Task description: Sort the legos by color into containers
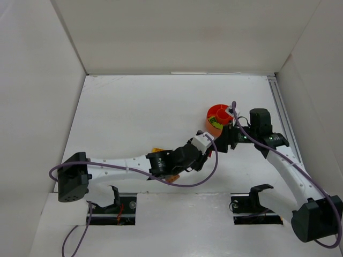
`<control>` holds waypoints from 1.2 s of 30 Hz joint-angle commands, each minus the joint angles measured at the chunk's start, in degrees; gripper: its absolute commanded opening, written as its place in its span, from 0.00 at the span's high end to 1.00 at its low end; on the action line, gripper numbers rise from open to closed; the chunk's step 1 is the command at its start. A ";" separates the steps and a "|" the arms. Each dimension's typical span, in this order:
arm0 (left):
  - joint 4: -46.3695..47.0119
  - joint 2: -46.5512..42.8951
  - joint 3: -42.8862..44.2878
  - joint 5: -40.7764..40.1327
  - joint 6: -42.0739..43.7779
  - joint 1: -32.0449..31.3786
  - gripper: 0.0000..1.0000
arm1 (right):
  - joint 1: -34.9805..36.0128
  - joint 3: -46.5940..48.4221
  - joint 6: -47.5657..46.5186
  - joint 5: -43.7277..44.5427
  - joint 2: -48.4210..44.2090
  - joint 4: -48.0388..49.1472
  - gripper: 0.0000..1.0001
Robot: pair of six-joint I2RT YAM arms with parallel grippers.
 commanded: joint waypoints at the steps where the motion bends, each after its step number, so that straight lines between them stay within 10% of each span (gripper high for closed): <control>1: 4.45 -2.56 0.38 -1.45 0.51 0.05 1.00 | 2.46 -0.17 3.21 0.13 -0.26 6.41 0.23; 22: -1.43 -7.65 -4.53 -18.67 -15.48 5.94 1.00 | -5.26 6.24 -12.07 0.48 5.02 -10.10 0.96; 36: 10.60 -13.10 -8.76 -3.21 -4.77 6.56 1.00 | -5.79 6.24 -13.23 -1.56 3.27 -8.35 0.99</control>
